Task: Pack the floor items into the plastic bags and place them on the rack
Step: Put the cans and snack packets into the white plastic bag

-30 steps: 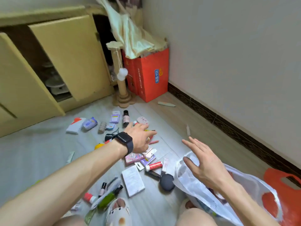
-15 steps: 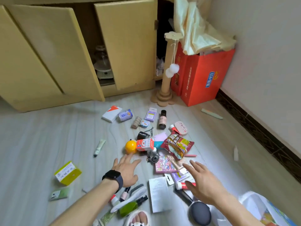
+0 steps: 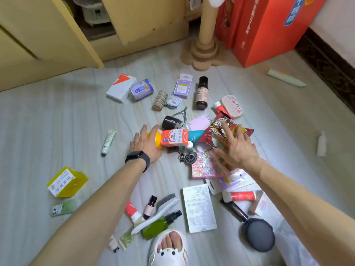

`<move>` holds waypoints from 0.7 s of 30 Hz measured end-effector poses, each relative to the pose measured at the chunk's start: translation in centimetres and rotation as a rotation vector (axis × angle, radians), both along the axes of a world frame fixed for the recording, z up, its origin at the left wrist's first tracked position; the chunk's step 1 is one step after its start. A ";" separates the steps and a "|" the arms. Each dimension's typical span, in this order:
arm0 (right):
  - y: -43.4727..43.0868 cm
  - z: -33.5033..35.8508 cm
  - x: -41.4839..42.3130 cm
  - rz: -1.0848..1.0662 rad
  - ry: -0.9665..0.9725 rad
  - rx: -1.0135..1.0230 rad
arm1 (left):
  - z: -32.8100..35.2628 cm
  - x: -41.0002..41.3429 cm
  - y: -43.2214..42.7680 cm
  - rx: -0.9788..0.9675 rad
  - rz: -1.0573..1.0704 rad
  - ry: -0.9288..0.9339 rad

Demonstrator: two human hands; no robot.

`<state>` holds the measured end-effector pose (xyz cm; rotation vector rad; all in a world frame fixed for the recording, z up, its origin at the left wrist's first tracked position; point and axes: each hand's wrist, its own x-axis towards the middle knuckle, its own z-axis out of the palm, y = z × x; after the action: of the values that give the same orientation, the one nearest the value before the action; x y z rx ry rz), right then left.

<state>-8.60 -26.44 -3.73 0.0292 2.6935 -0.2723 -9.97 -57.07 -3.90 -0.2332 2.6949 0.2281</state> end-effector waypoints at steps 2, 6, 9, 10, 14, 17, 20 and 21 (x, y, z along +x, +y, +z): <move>-0.3 -1.1 -0.6 0.013 0.005 0.012 | -0.9 -1.1 -1.0 0.046 -0.026 -0.068; -0.6 -1.4 -0.4 0.117 0.081 0.004 | -2.1 0.5 -2.3 0.155 0.016 -0.054; 0.1 0.0 0.1 0.083 0.148 -0.034 | -2.8 3.4 -2.6 0.200 0.065 -0.072; 0.5 0.7 0.5 0.050 0.176 -0.055 | -2.8 4.5 -2.7 0.203 0.069 -0.070; 1.7 4.0 3.7 -0.116 0.220 -0.115 | -2.3 9.0 -2.5 0.156 -0.024 -0.129; 2.4 7.0 7.2 -0.239 0.265 -0.211 | -0.6 11.9 -1.5 0.178 -0.034 -0.134; 3.6 11.1 12.2 -0.374 0.437 -0.363 | 2.7 12.8 0.7 0.275 -0.097 -0.067; 4.2 12.7 14.4 -0.431 0.487 -0.442 | 4.2 13.0 1.7 0.316 -0.150 -0.044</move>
<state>5.84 -22.21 8.93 0.4675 3.0023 -1.1281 3.03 -55.33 0.31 0.0580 2.5714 0.5872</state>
